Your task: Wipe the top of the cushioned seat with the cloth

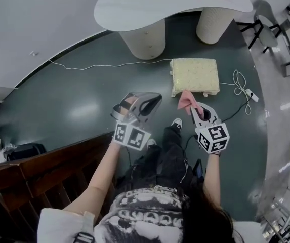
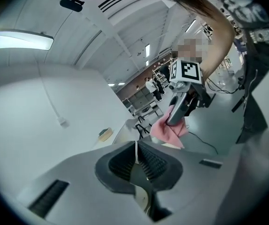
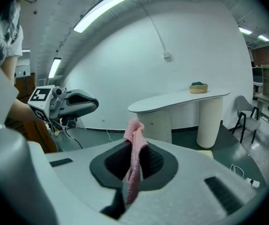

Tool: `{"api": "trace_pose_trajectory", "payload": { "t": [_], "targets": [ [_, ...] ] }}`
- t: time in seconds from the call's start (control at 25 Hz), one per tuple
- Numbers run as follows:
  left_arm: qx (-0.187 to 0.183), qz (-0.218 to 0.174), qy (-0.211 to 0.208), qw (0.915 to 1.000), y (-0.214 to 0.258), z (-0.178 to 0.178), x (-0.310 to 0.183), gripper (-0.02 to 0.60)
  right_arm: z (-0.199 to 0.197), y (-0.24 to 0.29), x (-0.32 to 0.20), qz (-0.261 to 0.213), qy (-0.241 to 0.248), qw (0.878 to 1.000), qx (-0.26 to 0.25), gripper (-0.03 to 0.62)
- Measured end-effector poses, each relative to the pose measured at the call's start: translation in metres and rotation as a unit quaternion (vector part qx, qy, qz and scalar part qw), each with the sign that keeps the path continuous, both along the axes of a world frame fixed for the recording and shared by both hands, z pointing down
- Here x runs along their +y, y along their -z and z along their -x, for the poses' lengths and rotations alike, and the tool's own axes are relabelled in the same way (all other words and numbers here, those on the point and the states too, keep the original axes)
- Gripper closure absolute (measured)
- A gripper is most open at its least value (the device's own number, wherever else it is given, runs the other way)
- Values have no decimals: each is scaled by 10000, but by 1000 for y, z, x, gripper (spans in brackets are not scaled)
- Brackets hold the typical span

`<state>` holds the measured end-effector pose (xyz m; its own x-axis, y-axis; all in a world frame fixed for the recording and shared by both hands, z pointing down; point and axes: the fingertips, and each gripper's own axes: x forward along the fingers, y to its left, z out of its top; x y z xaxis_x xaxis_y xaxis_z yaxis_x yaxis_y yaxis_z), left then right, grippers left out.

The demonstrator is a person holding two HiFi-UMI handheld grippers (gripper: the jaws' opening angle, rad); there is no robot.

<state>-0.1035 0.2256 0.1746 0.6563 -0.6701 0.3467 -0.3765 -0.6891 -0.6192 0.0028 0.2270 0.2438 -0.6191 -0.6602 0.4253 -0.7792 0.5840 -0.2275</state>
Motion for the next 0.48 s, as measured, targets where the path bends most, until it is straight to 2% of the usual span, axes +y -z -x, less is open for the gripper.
{"api": "trace_pose_trajectory", "payload": {
  "t": [0.2,0.48],
  "targets": [
    [157,-45,154,9997,10,36,40,569,44,24,44,-168,212,9996,94,585],
    [478,-107,278,9984,30,75,88,569,86,55,97,-479,242,9984,195,585]
  ]
}}
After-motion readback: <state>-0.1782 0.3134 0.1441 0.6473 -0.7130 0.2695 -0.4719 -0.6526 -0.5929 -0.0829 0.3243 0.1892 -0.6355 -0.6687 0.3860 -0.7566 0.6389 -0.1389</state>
